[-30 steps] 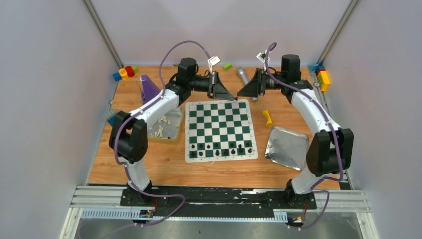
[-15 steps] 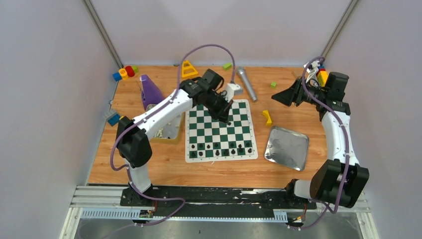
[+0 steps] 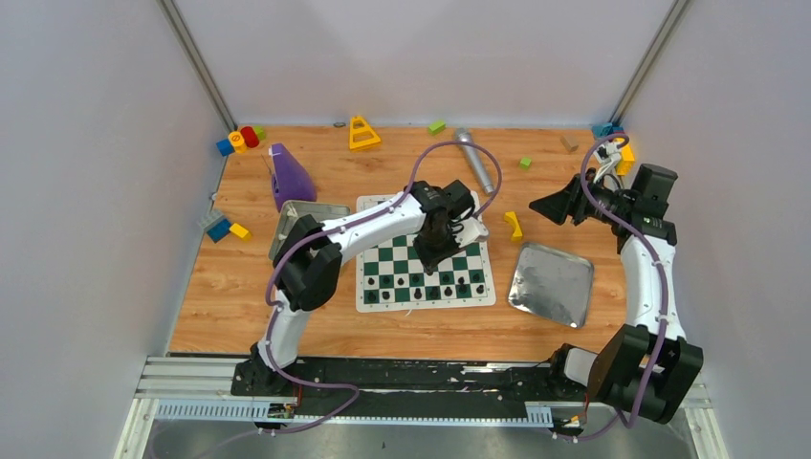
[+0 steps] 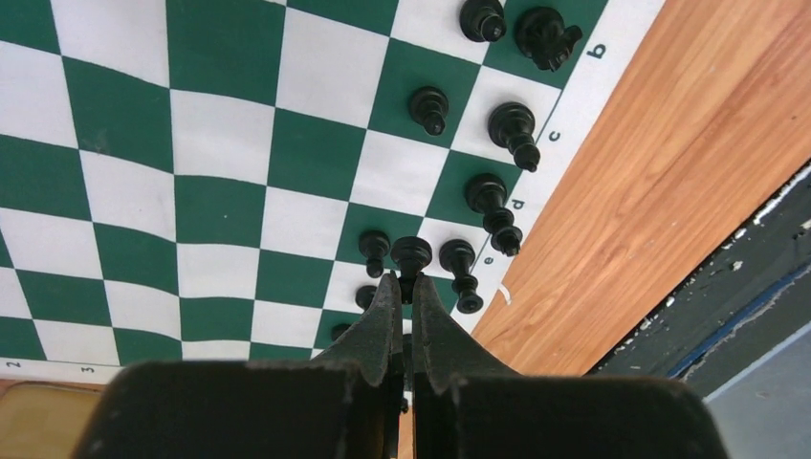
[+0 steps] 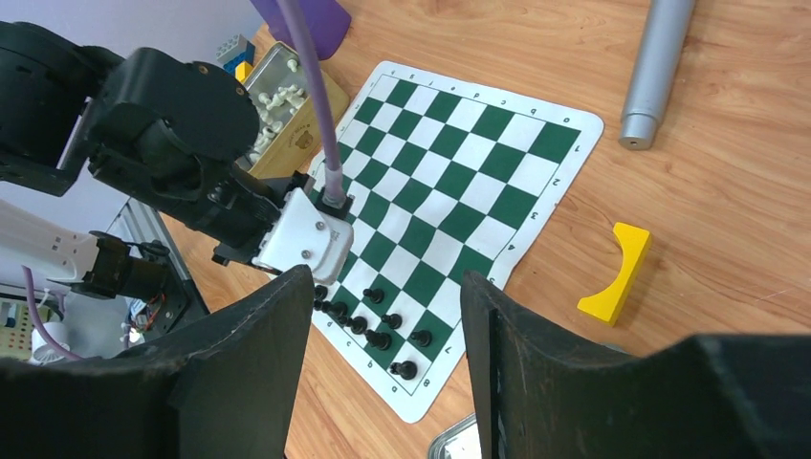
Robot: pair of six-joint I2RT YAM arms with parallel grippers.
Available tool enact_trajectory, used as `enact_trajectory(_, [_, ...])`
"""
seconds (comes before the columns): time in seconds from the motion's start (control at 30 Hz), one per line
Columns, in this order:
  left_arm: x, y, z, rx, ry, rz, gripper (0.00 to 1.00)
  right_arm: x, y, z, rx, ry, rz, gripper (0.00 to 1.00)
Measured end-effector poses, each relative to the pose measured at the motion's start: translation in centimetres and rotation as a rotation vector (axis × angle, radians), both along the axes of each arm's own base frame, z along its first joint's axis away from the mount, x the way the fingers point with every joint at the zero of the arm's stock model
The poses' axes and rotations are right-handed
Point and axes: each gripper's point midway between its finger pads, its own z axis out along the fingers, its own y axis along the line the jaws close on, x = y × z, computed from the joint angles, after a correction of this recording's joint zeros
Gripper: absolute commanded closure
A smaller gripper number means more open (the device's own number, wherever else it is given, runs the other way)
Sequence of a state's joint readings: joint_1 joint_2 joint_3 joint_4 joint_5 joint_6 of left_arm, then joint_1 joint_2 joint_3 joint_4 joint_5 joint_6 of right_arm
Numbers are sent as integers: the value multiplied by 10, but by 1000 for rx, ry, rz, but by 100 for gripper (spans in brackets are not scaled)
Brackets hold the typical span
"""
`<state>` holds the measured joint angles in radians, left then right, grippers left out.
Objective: Set up the chess pieces on the board
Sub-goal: Place the chess piece on the chessboard.
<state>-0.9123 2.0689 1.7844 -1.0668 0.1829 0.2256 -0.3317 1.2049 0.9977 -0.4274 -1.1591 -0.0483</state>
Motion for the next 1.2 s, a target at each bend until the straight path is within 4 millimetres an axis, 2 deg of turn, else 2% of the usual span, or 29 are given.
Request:
enact_trajectory(0.13, [0, -1, -9, 43, -9, -12, 99, -1, -2, 2, -7, -15, -3, 42])
enact_trajectory(0.37, [4, -10, -11, 47, -17, -21, 98, -1, -2, 1, -7, -15, -4, 42])
enact_trajectory(0.7, [-3, -10, -33, 110, 18, -38, 96, -2, -3, 2, -6, -21, 0, 42])
enact_trajectory(1.2, [-1, -8, -41, 145, 6, -41, 93, -3, -3, 3, 1, -23, 7, 42])
